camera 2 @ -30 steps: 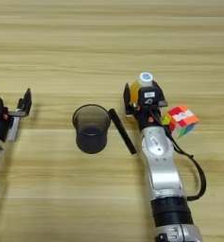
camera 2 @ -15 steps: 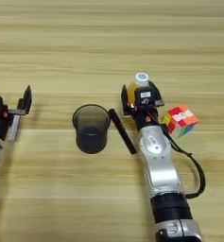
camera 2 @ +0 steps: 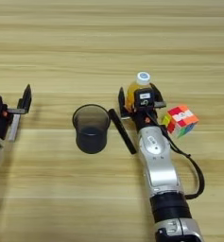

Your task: Move the objects on the table

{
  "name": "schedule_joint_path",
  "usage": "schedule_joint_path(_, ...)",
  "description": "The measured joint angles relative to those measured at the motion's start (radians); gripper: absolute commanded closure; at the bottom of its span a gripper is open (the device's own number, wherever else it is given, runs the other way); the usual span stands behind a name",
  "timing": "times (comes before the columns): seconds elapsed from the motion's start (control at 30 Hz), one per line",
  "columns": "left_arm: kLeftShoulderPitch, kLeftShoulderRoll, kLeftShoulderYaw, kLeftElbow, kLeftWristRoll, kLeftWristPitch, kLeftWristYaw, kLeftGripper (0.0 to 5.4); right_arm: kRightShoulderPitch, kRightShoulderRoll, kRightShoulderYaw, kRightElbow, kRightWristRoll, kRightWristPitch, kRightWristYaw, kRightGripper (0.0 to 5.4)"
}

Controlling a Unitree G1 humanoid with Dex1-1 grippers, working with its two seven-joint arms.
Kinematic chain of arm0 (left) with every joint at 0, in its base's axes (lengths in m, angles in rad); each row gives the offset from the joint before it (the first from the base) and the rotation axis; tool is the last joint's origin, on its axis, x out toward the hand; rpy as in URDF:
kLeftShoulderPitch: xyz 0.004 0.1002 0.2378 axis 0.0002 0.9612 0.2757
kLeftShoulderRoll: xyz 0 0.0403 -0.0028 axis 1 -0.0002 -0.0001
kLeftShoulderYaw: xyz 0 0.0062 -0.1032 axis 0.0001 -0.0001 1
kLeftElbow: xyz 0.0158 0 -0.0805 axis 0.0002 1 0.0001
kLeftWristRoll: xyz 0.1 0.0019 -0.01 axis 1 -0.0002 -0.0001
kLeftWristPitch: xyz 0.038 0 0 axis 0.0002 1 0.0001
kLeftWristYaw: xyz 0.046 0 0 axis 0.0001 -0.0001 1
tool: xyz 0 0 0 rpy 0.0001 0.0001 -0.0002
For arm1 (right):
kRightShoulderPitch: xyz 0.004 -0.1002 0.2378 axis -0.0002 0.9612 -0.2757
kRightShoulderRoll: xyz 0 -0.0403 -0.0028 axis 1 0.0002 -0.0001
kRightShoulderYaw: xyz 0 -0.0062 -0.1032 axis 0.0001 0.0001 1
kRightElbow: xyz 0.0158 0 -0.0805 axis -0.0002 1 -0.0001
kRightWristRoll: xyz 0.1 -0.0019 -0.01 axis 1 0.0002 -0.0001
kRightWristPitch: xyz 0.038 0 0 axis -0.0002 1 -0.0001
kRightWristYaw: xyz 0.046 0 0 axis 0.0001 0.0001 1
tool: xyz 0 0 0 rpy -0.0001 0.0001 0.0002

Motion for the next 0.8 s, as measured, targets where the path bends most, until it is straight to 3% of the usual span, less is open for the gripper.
schedule_joint_path(0.1, 0.0, 0.0, 0.0, 0.0, 0.0, 0.0, 0.0, 0.0, 0.0, 0.0, 0.0, 0.0, 0.002, 0.0, 0.001, 0.04)
schedule_joint_path(0.47, -0.002, 0.001, 0.0, 0.035, 0.004, -0.007, 0.002, 0.0, 0.006, -0.001, -0.021, -0.037, 0.003, -0.011, -0.01, 0.04)
schedule_joint_path(0.8, -0.031, 0.002, 0.012, 0.14, 0.006, -0.089, 0.012, 0.0, 0.113, -0.002, -0.024, -0.216, -0.001, -0.051, -0.009, 0.04)
